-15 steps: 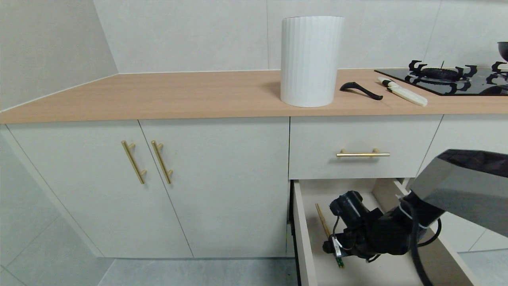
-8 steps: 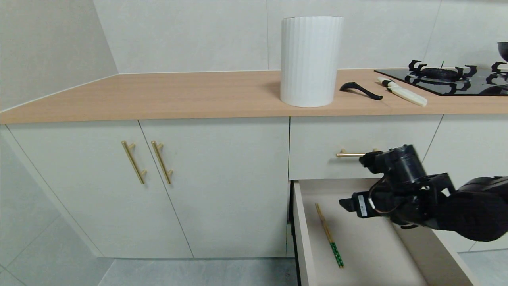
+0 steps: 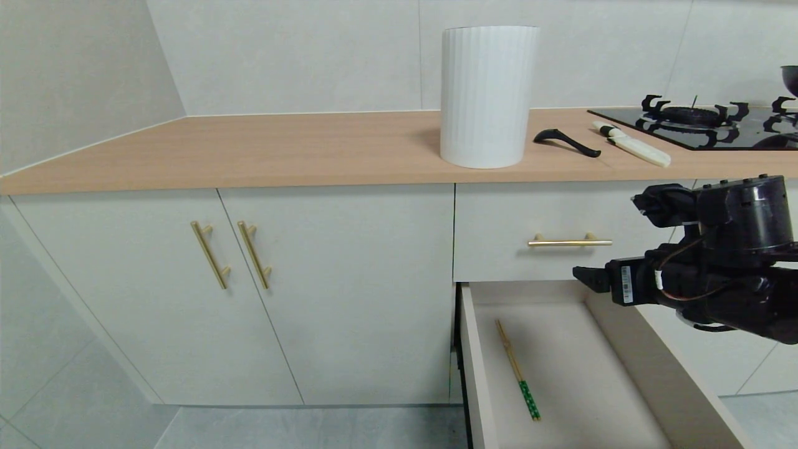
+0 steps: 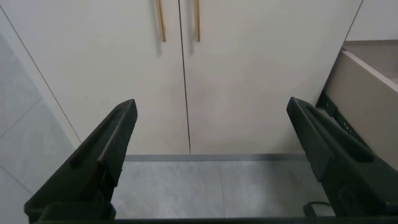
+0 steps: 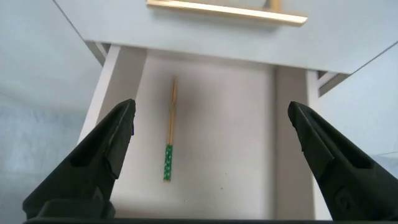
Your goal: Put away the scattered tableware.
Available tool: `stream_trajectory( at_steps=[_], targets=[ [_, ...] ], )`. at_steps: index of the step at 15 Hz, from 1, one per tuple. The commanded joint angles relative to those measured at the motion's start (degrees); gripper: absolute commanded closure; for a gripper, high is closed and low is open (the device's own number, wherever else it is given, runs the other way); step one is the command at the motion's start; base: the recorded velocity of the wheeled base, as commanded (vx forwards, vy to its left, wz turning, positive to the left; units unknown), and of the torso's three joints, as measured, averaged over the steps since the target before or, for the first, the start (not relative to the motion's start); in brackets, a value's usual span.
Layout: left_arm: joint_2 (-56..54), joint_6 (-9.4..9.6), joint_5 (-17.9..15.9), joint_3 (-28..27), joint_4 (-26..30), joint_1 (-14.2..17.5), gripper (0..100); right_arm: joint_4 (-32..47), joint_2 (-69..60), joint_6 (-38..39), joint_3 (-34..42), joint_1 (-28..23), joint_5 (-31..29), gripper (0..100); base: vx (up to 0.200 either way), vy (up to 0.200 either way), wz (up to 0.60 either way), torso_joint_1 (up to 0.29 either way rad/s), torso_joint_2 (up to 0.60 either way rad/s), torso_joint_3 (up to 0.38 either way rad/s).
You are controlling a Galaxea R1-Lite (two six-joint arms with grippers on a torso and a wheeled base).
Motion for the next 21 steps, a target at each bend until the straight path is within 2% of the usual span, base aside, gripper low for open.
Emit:
stream_trajectory(
  at_steps=[1, 6, 21],
  targets=[
    [0.0, -0.01, 0.0, 0.0, 0.0, 0.0, 0, -0.1, -0.8, -0.1, 0.0, -0.6, 0.0, 0, 0.000, 0.000, 0.00, 0.000, 0.00, 0.000],
    [0.0, -0.01, 0.0, 0.0, 0.0, 0.0, 0, -0.1, -1.4, -1.4, 0.6, -1.0, 0.0, 0, 0.000, 0.000, 0.00, 0.049, -0.18, -0.187],
    [0.0, -0.01, 0.0, 0.0, 0.0, 0.0, 0, -0.2, -1.7, -1.5, 0.6, -2.0, 0.1, 0, 0.000, 0.000, 0.00, 0.195, -0.49, -0.286]
  ],
)
